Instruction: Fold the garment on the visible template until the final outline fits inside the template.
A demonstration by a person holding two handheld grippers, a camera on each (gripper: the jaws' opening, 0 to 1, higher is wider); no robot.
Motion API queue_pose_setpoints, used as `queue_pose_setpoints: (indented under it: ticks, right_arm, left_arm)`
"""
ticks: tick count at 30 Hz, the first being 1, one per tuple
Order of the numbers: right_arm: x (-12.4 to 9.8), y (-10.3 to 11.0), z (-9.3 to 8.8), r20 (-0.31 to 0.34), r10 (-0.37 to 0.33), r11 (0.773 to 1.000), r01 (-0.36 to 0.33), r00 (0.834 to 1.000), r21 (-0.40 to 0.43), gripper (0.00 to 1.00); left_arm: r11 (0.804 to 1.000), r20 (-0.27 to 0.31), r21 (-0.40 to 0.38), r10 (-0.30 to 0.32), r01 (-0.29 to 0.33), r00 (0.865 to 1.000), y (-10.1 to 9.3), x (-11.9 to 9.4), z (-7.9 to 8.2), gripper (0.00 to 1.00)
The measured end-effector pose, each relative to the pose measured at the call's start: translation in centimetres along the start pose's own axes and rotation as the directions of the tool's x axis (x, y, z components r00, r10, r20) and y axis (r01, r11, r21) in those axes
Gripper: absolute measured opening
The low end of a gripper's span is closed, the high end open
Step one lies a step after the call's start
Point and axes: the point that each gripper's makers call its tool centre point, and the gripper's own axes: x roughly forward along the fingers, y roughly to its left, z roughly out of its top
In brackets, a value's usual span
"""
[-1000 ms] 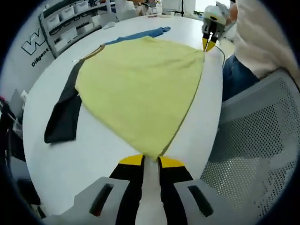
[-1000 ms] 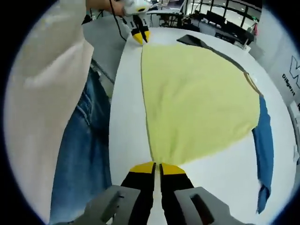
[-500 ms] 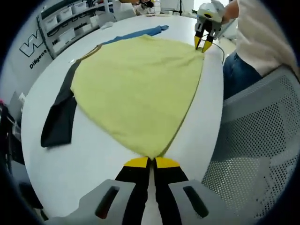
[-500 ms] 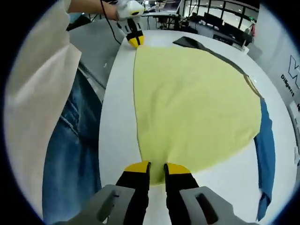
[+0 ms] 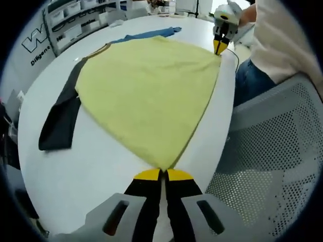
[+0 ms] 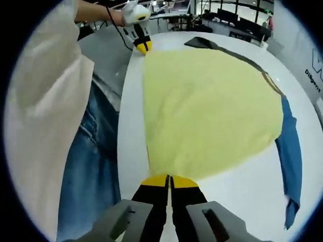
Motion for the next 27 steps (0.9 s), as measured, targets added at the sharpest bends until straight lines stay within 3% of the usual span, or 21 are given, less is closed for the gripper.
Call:
queue_pose_setpoints:
  ticks: [4, 8, 11, 14, 16, 20, 26, 27]
  right_arm:
    - [-0.7, -4.9, 0.6, 0.02, -0.11, 0.993, 0.109, 0.994, 0.044, 0.02]
    - [-1.1, -10.7, 1.0, 0.026, -0.222, 0.971, 0.219, 0.975, 0.096, 0.07]
    - [-1.5, -15.2, 0.7, 0.015, -0.303, 0.941, 0.297, 0.953, 0.161, 0.09]
    - [-2.1, -19.5, 0.8, 0.026, -0.37, 0.892, 0.347, 0.929, 0.29, 0.12]
    - [-2.0, -20.9, 0.8, 0.026, -0.373, 0.875, 0.342, 0.927, 0.344, 0.11]
    - [-1.0, -23.1, 1.3, 0.014, -0.393, 0.87, 0.366, 0.92, 0.331, 0.14]
    - [-0.3, -24.8, -2.1, -0.12, -0.391, 0.84, 0.407, 0.912, 0.359, 0.12]
    - [-0.5, -24.9, -3.4, -0.161, -0.392, 0.838, 0.424, 0.906, 0.344, 0.13]
  left_arm:
    - [1.0, -0.004, -0.017, -0.001, 0.001, 1.0, -0.1, -0.2, -0.3, 0.02]
    - [1.0, -0.011, -0.023, -0.003, 0.003, 1.0, -0.1, -0.2, -0.5, 0.02]
    - [1.0, -0.014, -0.029, -0.003, 0.003, 1.0, -0.2, -0.3, -0.6, 0.02]
    - [0.999, -0.017, -0.04, -0.004, 0.004, 1.0, -0.2, -0.3, -0.7, 0.02]
    - [0.999, -0.018, -0.049, -0.005, 0.004, 1.0, -0.3, -0.3, -0.7, 0.02]
    - [0.998, -0.027, -0.056, -0.007, 0.005, 1.0, -0.2, -0.3, -0.7, 0.02]
    - [0.997, -0.033, -0.078, -0.004, 0.001, 0.999, -0.2, -0.4, -0.8, 0.02]
    - [0.997, -0.033, -0.083, -0.002, -0.001, 0.999, -0.2, -0.4, -0.8, 0.02]
